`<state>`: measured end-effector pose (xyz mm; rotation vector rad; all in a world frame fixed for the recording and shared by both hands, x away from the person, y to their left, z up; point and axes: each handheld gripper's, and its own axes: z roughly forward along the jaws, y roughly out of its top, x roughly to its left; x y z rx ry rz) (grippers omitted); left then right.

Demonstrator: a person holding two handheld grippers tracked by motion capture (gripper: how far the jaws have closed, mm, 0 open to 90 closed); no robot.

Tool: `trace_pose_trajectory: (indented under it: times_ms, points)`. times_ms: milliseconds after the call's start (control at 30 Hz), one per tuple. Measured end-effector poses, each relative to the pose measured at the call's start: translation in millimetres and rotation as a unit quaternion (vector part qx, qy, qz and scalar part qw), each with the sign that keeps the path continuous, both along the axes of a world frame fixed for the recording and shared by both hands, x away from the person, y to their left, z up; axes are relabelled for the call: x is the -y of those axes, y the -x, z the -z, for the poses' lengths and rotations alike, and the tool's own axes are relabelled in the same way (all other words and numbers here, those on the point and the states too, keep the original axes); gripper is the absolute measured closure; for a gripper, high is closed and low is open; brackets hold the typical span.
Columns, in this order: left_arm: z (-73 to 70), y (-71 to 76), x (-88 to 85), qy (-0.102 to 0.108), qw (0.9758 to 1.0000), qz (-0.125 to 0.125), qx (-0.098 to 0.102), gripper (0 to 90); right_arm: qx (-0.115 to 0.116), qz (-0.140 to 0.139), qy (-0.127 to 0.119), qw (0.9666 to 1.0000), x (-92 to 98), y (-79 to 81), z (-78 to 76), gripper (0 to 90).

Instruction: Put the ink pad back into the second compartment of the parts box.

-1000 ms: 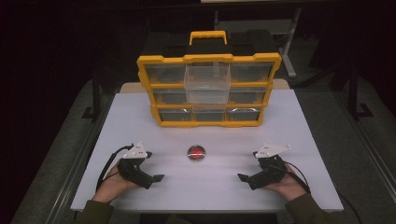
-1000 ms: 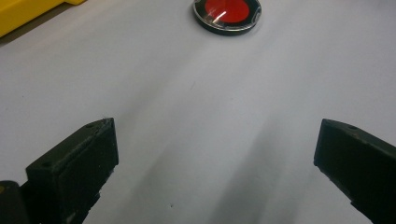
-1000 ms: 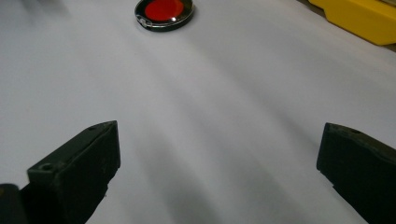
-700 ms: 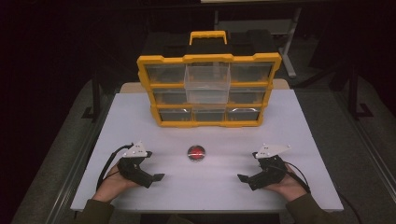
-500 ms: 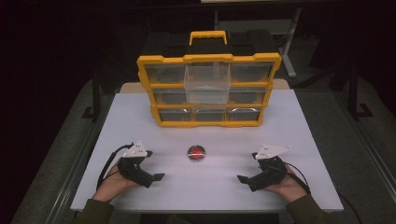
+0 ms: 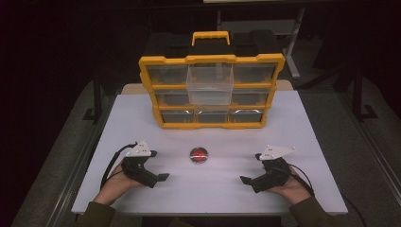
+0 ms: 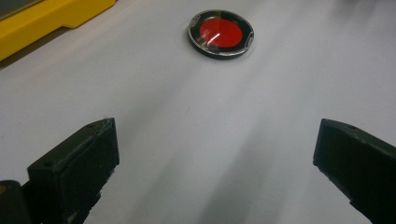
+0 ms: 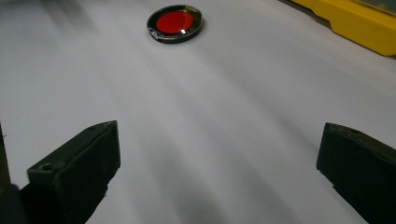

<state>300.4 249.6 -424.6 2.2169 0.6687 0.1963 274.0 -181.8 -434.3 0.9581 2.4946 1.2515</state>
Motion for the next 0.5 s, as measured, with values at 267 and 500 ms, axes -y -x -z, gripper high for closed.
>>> trace_pose_trajectory:
  times_ms: [267,500]
  points:
    - [-1.3,-3.7,5.1,0.002,1.0,0.002,0.0,0.0,-0.001,0.002,-0.001,1.0,-0.2,-1.0,-0.1,0.0]
    - [-3.3,-4.3,7.0,0.003,1.0,0.003,0.001,0.0,0.001,0.0,-0.001,1.0,-0.6,-1.9,0.0,0.0]
